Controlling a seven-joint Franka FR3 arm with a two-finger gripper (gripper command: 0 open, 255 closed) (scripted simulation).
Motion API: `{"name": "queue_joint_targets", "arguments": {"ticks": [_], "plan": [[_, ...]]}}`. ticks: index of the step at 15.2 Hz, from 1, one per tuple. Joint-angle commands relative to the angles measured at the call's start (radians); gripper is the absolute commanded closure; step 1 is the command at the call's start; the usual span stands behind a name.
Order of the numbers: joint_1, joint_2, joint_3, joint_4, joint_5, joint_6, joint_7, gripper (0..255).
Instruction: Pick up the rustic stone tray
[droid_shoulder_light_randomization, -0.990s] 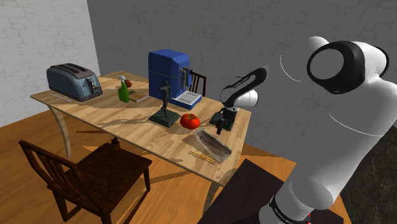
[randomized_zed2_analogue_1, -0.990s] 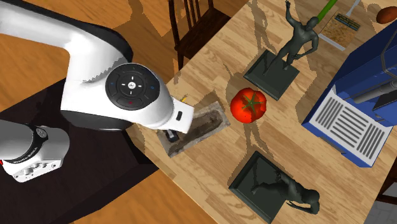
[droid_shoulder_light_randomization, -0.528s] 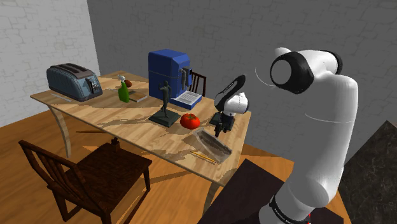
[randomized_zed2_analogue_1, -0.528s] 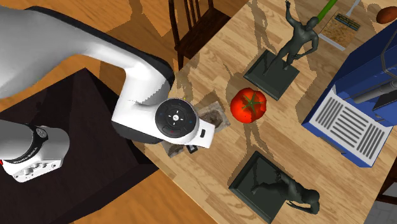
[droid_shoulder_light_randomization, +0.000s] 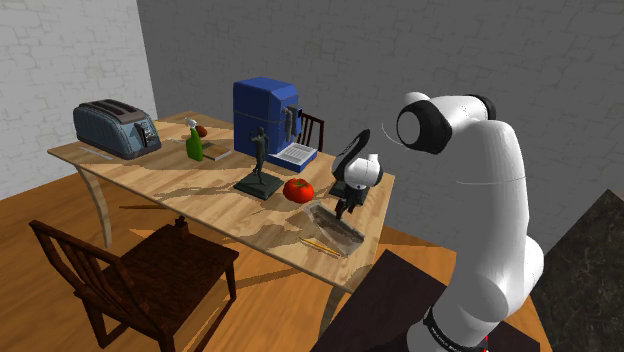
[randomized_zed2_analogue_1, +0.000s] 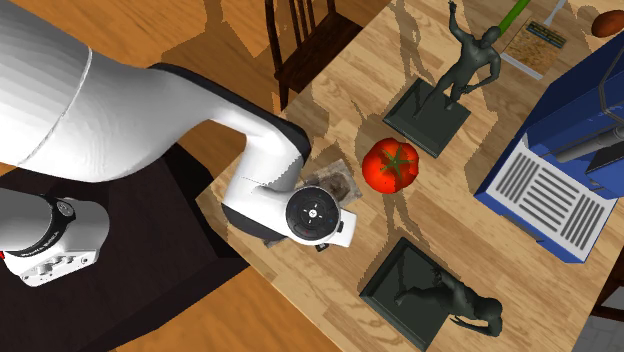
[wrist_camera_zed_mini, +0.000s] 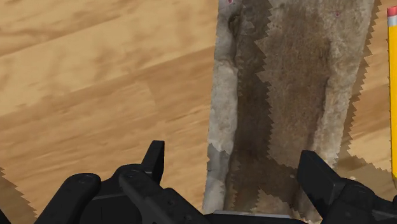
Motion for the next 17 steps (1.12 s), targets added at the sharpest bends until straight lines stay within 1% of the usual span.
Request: {"name": "queue_joint_targets", "arguments": {"ticks": [1,4,6,7,17], "plan": [[-0.01,0.026,0.012,0.01,0.014,0.016,-0.012,0],[-0.026,0.07,0.033,0.025,0.038,0.044,-0.031,0],[-0.026,0.07,0.033,0.025,0.038,0.044,-0.031,0],[-0.025,0.068,0.032,0.024,0.037,0.043,-0.03,255],[-0.021,0.058,0.027,0.02,0.031,0.036,-0.026,255]]}}
